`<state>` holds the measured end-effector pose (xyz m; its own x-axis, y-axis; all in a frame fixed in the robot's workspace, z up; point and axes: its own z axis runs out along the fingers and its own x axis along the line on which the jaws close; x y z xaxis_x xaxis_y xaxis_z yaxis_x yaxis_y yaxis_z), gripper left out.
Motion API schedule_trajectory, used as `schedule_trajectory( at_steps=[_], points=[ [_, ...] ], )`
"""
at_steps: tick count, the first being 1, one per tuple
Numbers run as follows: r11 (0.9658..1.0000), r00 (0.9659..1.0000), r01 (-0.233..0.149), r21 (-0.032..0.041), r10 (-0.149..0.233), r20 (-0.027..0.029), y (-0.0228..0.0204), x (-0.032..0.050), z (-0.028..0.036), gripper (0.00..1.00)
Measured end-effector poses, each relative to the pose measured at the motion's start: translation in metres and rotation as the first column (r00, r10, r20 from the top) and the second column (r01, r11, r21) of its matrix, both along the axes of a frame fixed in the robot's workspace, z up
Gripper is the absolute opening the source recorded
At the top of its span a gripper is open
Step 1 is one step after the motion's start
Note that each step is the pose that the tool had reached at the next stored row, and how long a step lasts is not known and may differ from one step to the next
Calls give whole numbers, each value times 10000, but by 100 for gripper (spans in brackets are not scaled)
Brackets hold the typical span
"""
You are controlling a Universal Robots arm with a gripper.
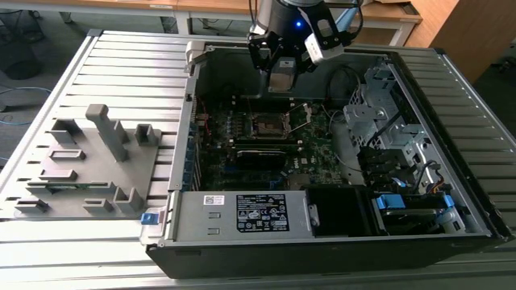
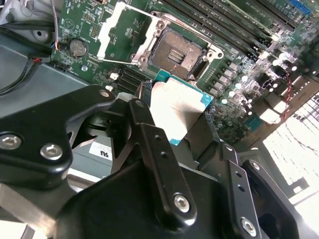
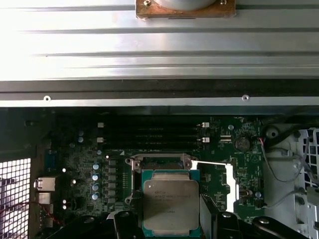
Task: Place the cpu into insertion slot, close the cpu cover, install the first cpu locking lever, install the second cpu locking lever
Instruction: 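Place the cpu into insertion slot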
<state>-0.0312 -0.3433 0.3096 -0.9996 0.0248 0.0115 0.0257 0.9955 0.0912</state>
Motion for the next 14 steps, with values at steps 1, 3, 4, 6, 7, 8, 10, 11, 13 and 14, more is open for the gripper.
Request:
schedule_trajectory(
  at_steps=[1,3,4,6,7,8,10,11,13,14],
  points=[
    [10000,10000,-1,-14,1,3,0,-1,-11,54],
    [9999,10000,-1,-106,1,3,0,-2,-30,54],
    [9999,10000,-1,-146,1,3,0,-3,-40,54],
    [9998,10000,-3,-180,3,2,0,-3,-47,54],
    [9998,10000,-2,-183,2,3,-1,-3,-47,54],
    [9998,10000,-1,-185,1,3,-1,-4,-46,54],
    [9998,10000,-1,-188,1,3,0,-3,-47,54],
    [9998,10000,-1,-190,1,3,0,-3,-47,54],
    [9998,10000,-1,-189,1,4,0,-3,-53,54],
    [9998,10000,-1,-189,1,3,0,-3,-60,54]
  ],
)
